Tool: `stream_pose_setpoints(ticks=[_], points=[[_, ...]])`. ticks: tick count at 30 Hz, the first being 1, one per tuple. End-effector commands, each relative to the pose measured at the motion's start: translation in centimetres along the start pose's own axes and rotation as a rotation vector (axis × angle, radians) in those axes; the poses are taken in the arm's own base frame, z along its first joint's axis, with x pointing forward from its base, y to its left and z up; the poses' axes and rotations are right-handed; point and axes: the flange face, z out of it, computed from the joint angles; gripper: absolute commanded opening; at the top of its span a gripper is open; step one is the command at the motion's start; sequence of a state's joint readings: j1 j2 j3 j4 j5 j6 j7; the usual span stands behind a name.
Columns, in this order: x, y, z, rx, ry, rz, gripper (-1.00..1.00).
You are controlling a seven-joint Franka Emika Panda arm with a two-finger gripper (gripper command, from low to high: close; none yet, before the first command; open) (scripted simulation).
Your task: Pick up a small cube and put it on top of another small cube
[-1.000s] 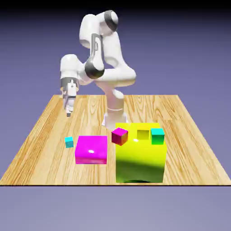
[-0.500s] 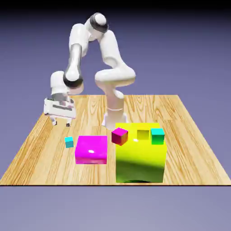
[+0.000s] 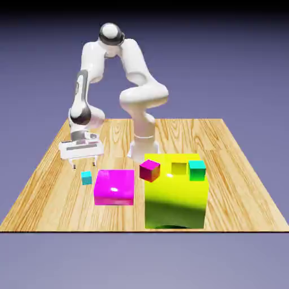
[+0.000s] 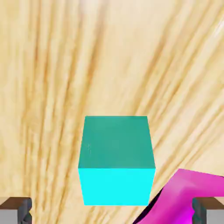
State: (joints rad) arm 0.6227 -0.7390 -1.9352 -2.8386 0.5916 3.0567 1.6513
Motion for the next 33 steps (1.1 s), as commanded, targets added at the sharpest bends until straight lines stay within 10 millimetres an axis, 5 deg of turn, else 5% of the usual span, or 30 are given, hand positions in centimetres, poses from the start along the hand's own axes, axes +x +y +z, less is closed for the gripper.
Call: stream_pose_setpoints(ticks=[1,5,6,16,25,33], points=[[0.1,-0.1,0.8,0.0,0.0,0.001,0.0],[1.1,-0.3,3.8,0.0,0.019,0.005,0.0],[1.1,-0.3,3.8,0.0,0.019,0.005,-1.0],[-0.7,0.8,-2.6,-0.005,0.021,-0.046,-1.0],[-11.8,8.1,-2.0,-0.11,0.1,-0.932,-1.0],[-18.0,17.7,-0.7,-0.244,0.224,-1.699,-1.0]])
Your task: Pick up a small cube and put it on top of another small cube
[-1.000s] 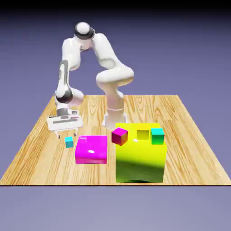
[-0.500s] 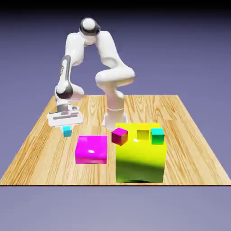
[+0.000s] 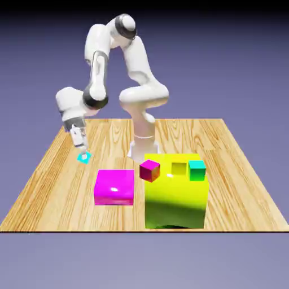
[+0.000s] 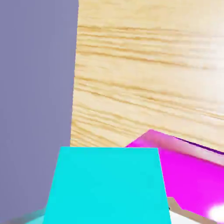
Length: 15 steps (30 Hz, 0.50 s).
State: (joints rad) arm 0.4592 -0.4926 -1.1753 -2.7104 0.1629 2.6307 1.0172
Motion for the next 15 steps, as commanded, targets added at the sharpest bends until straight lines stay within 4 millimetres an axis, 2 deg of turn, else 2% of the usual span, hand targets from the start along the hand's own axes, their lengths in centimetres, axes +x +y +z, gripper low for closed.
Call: stream_pose_setpoints(ticks=[1,8,15], points=[[-1.2,-0.7,0.0,-0.023,0.012,-0.095,-1.0],[-10.4,-4.2,1.0,-0.203,0.086,-0.745,-1.0],[-19.9,-5.2,2.7,-0.428,0.145,-1.368,-1.0]])
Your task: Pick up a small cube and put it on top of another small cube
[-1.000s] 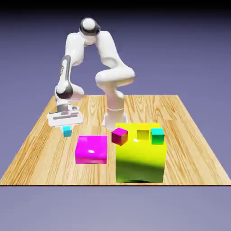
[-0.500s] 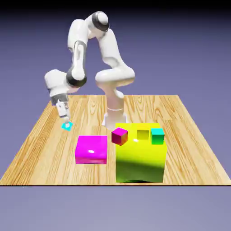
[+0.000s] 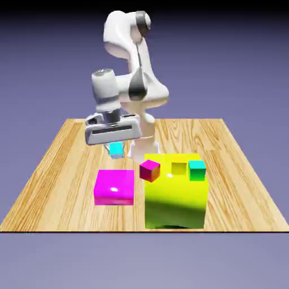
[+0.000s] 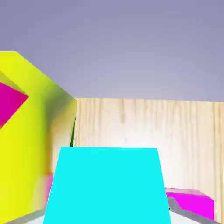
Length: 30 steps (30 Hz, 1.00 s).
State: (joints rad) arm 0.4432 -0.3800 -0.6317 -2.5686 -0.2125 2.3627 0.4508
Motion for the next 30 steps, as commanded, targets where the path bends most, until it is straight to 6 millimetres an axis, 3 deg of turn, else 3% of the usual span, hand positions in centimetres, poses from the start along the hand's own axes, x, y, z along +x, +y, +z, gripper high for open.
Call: stream_pose_setpoints(ticks=[1,11,21,23,26,27,28,29,30], points=[[-0.3,-1.3,-0.2,-0.034,0.004,-0.088,-1.0],[-5.3,-14.0,-1.3,-0.382,-0.003,-0.936,-1.0],[-13.7,-24.9,-1.9,-0.787,-0.059,-1.697,-1.0],[-14.4,-25.5,-2.0,-0.815,-0.064,-1.741,-1.0],[-12.3,-23.3,3.3,-0.816,-0.064,-1.741,-1.0],[-12.1,-23.1,3.8,-0.815,-0.064,-1.741,-1.0],[-12.1,-23.1,3.8,-0.815,-0.064,-1.741,1.0],[-12.1,-23.1,3.8,-0.815,-0.064,-1.741,1.0],[-12.7,-23.9,2.1,-0.818,-0.063,-1.74,1.0]])
